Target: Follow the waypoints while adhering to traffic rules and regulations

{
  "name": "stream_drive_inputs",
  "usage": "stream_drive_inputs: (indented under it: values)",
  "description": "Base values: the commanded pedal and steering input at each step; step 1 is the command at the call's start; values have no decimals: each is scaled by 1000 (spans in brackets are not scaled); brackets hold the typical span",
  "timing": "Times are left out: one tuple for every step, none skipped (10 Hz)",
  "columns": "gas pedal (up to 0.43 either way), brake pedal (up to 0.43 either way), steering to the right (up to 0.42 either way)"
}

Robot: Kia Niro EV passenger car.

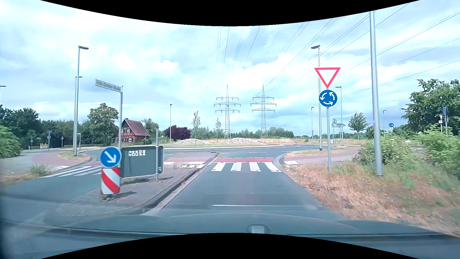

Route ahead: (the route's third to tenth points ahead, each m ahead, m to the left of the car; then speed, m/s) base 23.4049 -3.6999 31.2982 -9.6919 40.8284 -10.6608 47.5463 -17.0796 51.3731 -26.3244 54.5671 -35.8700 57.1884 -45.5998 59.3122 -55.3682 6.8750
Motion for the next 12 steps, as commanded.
stream_drive_inputs:
  values:
    - [28, 12, 15]
    - [39, 18, 15]
    - [67, 18, 15]
    - [79, 18, 15]
    - [87, 12, 16]
    - [87, 18, 20]
    - [98, 18, 28]
    - [118, 12, 33]
    - [118, 12, 37]
    - [130, 18, 44]
    - [130, 12, 52]
    - [130, 18, 59]
